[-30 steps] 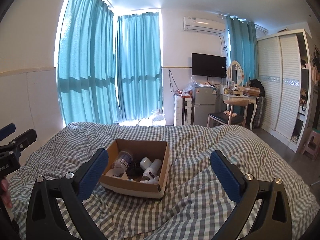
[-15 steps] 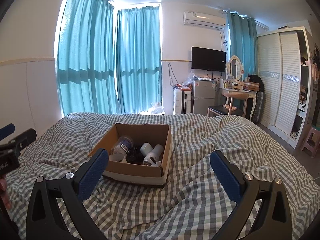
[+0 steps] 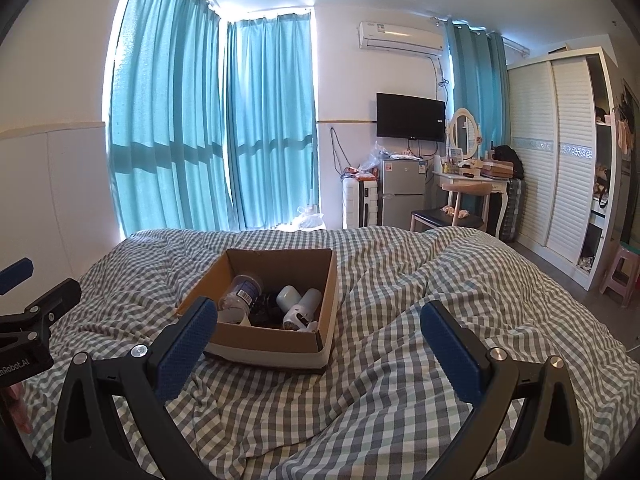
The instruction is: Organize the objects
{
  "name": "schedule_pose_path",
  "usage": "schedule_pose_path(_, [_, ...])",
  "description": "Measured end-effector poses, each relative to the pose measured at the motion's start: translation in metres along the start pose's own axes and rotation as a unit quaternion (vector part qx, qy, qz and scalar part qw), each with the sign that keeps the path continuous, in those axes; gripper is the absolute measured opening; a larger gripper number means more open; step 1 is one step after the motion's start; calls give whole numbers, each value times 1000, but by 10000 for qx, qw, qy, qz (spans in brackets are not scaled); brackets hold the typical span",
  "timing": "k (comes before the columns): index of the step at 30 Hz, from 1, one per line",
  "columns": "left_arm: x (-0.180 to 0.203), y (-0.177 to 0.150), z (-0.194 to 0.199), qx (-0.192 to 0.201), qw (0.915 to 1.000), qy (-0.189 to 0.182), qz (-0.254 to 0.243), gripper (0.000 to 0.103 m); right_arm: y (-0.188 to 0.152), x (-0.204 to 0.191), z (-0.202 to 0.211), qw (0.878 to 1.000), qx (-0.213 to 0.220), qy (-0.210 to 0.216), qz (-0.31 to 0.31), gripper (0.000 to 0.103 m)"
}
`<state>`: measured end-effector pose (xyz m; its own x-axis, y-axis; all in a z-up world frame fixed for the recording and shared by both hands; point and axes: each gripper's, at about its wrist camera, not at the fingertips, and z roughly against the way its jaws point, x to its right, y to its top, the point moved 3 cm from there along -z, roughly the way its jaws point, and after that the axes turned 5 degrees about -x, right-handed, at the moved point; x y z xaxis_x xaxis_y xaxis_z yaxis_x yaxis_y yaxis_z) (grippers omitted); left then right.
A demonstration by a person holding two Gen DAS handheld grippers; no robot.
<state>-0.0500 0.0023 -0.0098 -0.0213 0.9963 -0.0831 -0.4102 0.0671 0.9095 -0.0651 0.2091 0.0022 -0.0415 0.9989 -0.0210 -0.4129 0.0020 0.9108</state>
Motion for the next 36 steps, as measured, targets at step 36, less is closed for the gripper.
schedule_pose_path(36, [-2,-5,1,-43,10000,47,10,103,-5,-6,-1,10000,-61,-6,49,102])
